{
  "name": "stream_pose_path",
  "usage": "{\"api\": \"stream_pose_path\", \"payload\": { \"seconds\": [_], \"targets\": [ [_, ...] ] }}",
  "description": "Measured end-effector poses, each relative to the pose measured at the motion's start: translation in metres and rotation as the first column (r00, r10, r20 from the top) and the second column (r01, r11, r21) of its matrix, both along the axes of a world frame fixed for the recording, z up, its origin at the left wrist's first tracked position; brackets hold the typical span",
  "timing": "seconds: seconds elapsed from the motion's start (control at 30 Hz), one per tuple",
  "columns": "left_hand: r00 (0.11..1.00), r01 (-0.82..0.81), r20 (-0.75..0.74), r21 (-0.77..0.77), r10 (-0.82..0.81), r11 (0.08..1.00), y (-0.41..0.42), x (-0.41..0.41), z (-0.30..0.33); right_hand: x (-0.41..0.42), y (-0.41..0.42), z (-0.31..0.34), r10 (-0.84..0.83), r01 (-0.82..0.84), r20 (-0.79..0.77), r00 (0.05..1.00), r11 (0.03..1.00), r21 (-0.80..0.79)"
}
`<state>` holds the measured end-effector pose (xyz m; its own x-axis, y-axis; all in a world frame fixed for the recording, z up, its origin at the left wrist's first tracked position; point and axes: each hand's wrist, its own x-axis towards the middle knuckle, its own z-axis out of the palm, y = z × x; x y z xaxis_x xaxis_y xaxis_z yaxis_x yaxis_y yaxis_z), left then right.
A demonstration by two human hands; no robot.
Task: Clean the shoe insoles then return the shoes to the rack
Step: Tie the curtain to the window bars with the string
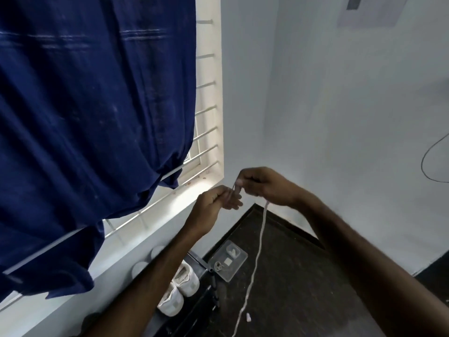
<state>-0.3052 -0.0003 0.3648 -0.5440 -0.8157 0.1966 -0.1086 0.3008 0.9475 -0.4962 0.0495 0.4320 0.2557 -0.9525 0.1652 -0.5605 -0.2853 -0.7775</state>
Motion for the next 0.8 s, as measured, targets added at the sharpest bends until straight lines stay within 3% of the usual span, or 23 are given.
{"api": "stream_pose_path", "payload": {
  "seconds": [0.13,0.27,0.4,0.53,0.6,0.7,0.8],
  "targets": [
    [0.984,0.096,-0.151,0.008,-0.093,0.995,-0.012,-0.016,0.010,-0.026,-0.035,0.007,-0.071,0.070,-0.025,0.997,0.996,-0.047],
    [0.955,0.161,-0.268,0.113,-0.126,0.980,-0.028,-0.037,0.022,-0.036,-0.054,-0.017,-0.077,0.077,0.127,0.989,0.997,0.005],
    [0.930,0.157,-0.365,0.267,-0.051,0.951,-0.038,-0.062,0.032,-0.046,-0.073,-0.057,-0.058,0.052,0.184,0.981,0.998,0.035],
    [0.878,0.039,-0.457,0.361,0.140,0.932,-0.055,-0.092,0.034,-0.063,-0.077,-0.083,0.061,-0.076,0.162,0.985,0.993,0.090],
    [0.903,-0.090,-0.373,0.319,0.213,0.943,-0.068,-0.106,0.028,-0.073,-0.077,-0.087,0.136,-0.145,0.098,0.986,0.985,0.091],
    [0.924,-0.327,-0.160,0.139,0.347,0.935,-0.078,-0.114,0.012,-0.094,-0.085,-0.083,0.254,-0.256,0.033,0.967,0.962,0.096],
    [0.937,-0.346,0.056,0.018,0.344,0.938,-0.077,-0.117,-0.001,-0.115,-0.100,-0.064,0.260,-0.270,0.104,0.960,0.957,0.103]
  ]
}}
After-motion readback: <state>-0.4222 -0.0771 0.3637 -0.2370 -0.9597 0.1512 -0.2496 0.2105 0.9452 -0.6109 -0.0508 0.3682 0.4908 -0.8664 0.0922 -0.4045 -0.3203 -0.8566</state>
